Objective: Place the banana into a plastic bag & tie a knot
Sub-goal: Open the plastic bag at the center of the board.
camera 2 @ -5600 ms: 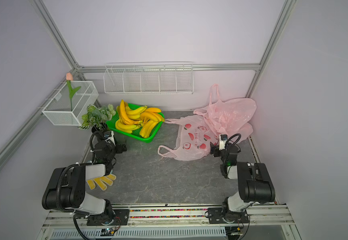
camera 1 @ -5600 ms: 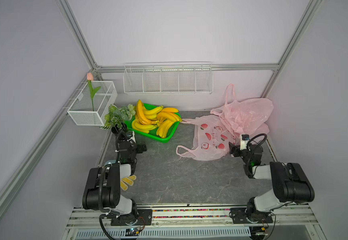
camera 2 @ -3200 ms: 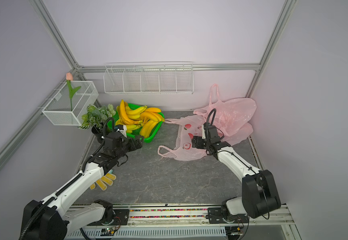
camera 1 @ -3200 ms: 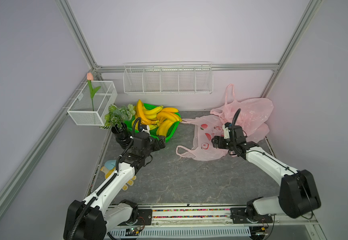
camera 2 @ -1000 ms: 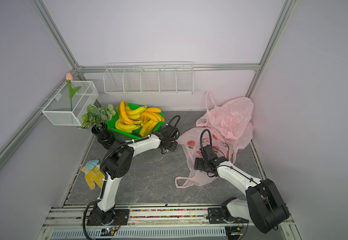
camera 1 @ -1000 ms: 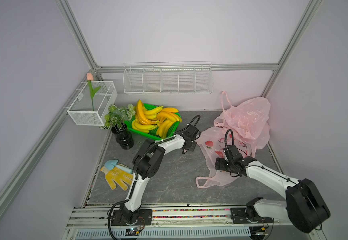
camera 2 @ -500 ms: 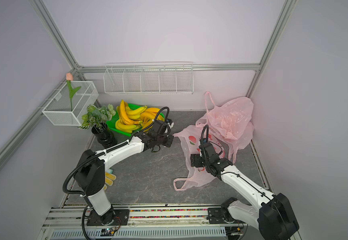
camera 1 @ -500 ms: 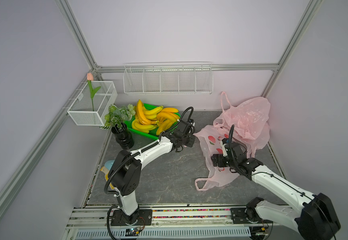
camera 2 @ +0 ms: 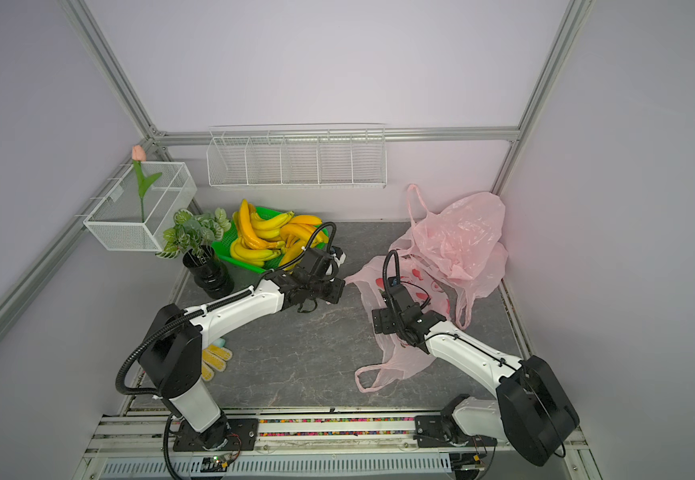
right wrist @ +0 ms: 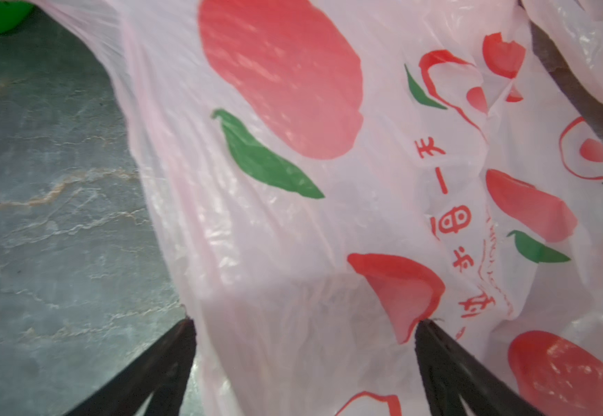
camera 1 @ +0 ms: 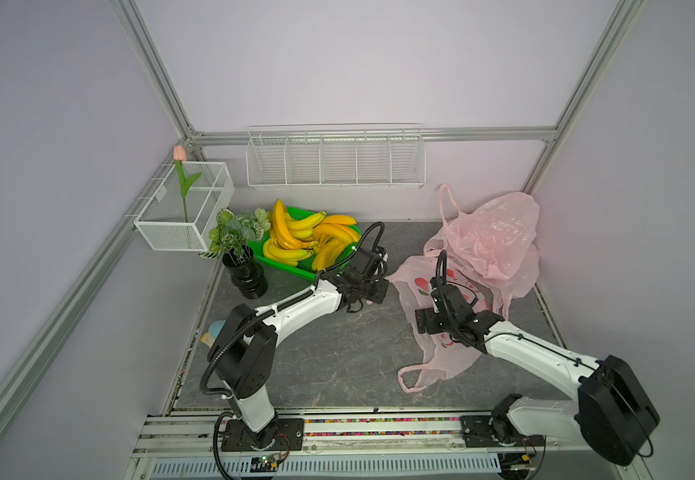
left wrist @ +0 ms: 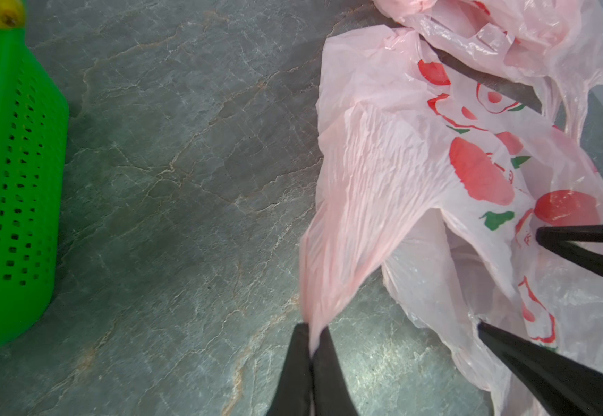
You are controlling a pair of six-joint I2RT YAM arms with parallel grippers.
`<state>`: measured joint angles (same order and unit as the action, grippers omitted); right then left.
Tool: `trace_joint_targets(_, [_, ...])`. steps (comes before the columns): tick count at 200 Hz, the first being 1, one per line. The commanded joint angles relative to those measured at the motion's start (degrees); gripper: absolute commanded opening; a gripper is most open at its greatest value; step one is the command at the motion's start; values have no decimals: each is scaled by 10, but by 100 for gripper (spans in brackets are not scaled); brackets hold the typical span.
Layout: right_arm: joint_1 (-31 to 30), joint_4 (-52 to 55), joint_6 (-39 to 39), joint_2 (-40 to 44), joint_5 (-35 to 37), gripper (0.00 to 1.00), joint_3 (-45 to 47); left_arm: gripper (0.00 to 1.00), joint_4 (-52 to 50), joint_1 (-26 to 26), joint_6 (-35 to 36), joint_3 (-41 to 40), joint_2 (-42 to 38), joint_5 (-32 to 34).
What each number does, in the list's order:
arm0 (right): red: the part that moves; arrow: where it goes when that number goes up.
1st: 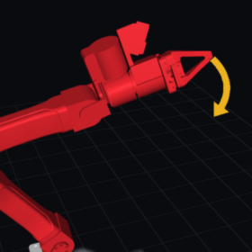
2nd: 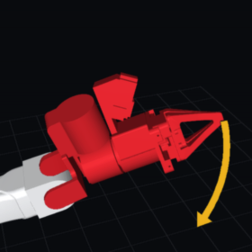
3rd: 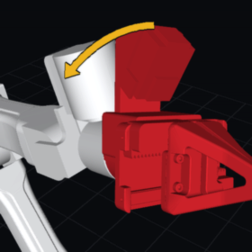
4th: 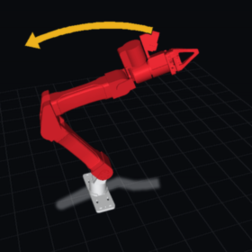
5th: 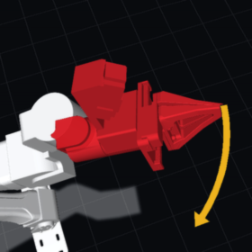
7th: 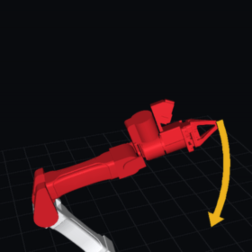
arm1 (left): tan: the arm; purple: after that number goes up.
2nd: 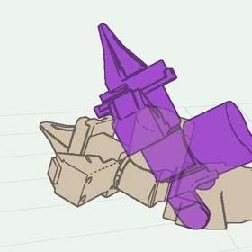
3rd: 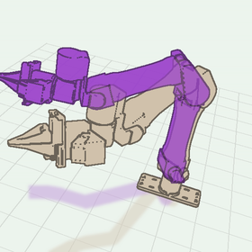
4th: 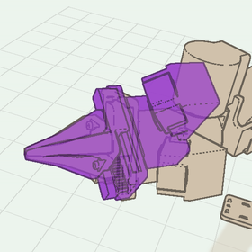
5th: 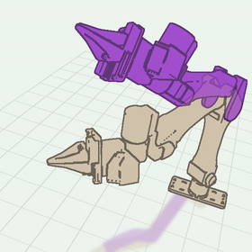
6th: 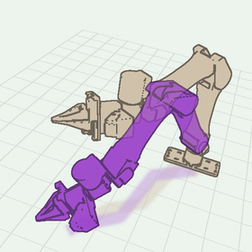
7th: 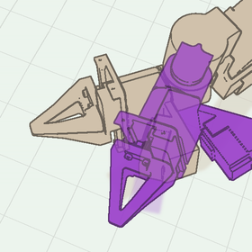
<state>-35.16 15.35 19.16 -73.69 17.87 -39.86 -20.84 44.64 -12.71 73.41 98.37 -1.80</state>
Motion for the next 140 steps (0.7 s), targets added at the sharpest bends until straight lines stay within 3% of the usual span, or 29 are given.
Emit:
trace_joint_targets(1, [-7,-7,-9,-8,60,100,-10,0,3,2,-8,-9,-20,-6])
trace_joint_targets(33, [-10,-10,-8,-7,91,89,-7,0,2,3,-5,-8,-31,-7])
trace_joint_targets(72, [-16,-18,-19,11,69,26,-10,0,-11,2,4,13,-25,5])
trace_joint_targets(88, [-16,-12,-16,21,63,9,-15,0,-27,2,11,34,-21,22])
trace_joint_targets(97, [-16,-5,-13,30,56,7,-19,0,-46,2,-1,51,-19,56])
trace_joint_targets(121, [-20,17,10,59,23,7,-40,40,-71,0,-18,68,-32,134])
trace_joint_targets(140, [-24,36,42,58,0,7,-66,70,-58,-1,-56,29,-77,156])
